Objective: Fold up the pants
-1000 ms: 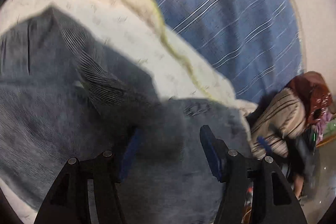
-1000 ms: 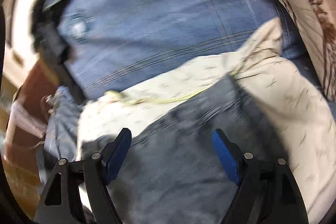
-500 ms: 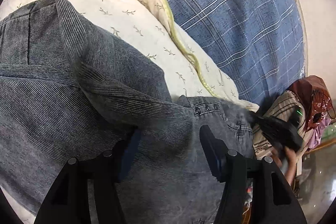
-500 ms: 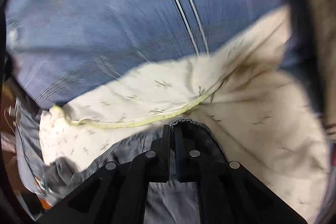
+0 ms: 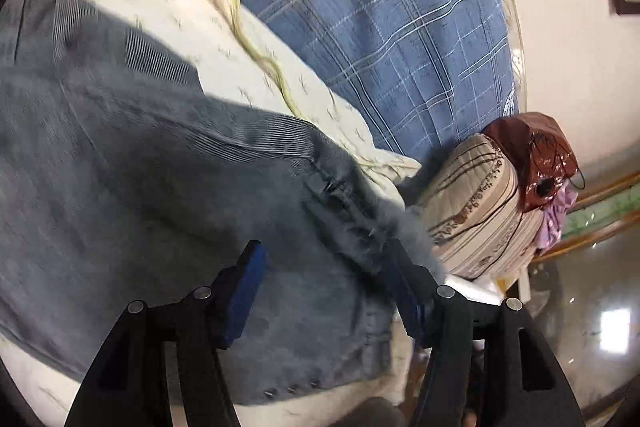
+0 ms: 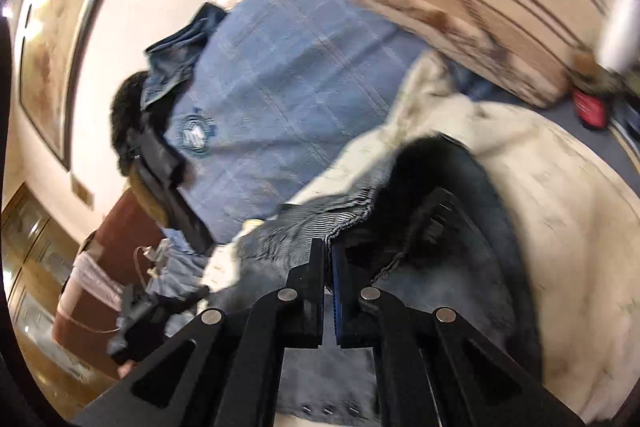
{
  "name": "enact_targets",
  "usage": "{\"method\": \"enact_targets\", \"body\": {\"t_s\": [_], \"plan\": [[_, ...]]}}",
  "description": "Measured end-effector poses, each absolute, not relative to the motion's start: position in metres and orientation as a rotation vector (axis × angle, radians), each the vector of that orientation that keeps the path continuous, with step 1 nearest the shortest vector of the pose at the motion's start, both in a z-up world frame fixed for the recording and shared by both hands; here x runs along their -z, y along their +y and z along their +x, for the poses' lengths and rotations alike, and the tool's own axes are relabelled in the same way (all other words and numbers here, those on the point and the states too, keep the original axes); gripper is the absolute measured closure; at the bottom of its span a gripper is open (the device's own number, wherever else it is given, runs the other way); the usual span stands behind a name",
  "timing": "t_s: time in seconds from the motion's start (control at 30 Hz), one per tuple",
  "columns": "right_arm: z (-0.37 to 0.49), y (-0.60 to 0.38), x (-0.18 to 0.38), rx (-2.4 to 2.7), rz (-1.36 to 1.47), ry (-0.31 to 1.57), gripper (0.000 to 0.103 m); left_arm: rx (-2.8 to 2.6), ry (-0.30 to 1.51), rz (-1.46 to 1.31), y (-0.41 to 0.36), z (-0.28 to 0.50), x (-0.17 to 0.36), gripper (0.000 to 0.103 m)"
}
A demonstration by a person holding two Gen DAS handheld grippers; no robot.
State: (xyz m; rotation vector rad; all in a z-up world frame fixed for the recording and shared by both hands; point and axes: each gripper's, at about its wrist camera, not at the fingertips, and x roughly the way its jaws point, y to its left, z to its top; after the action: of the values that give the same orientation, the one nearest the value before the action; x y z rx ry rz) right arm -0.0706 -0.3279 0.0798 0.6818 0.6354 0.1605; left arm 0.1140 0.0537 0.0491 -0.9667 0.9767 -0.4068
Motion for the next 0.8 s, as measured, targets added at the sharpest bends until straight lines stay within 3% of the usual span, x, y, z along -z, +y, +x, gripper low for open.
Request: {"method": "enact_targets", "body": {"t_s": [0.17,0.23,0.27,0.3,0.33,0.63,0.8], "plan": [[-0.077,-0.347,-0.071,-0.111,0.719,0.642,0.101,0.322,0.976,-0.959,0.039,0.129,-0.05,0.034],[-0.075,-0.35,-0.068,-0.096,0.719,0.656,0.101,0.246,1.045,-0.905,0.028,0.142,-0.038,0.038],[-0.076,-0.353,-0.064,-0.09,0.719,0.666,0.101,0.205,1.084,-0.885,0.025,0.146,-0.029,0.055],[-0.072,-0.352,-0.063,-0.082,0.716,0.682,0.101,0.167,1.11,-0.859,0.023,0.148,-0.023,0.092],[-0.071,-0.352,-0.061,-0.065,0.707,0.7,0.101,0.148,1.122,-0.847,0.023,0.147,-0.019,0.099],[-0.107,-0.349,-0.1,-0.028,0.649,0.634,0.101,0.265,0.903,-0.793,0.032,0.071,-0.076,0.1],[-0.102,-0.343,-0.053,0.148,0.606,0.907,0.101,0.25,1.082,-0.643,0.016,0.041,-0.017,0.1]]}}
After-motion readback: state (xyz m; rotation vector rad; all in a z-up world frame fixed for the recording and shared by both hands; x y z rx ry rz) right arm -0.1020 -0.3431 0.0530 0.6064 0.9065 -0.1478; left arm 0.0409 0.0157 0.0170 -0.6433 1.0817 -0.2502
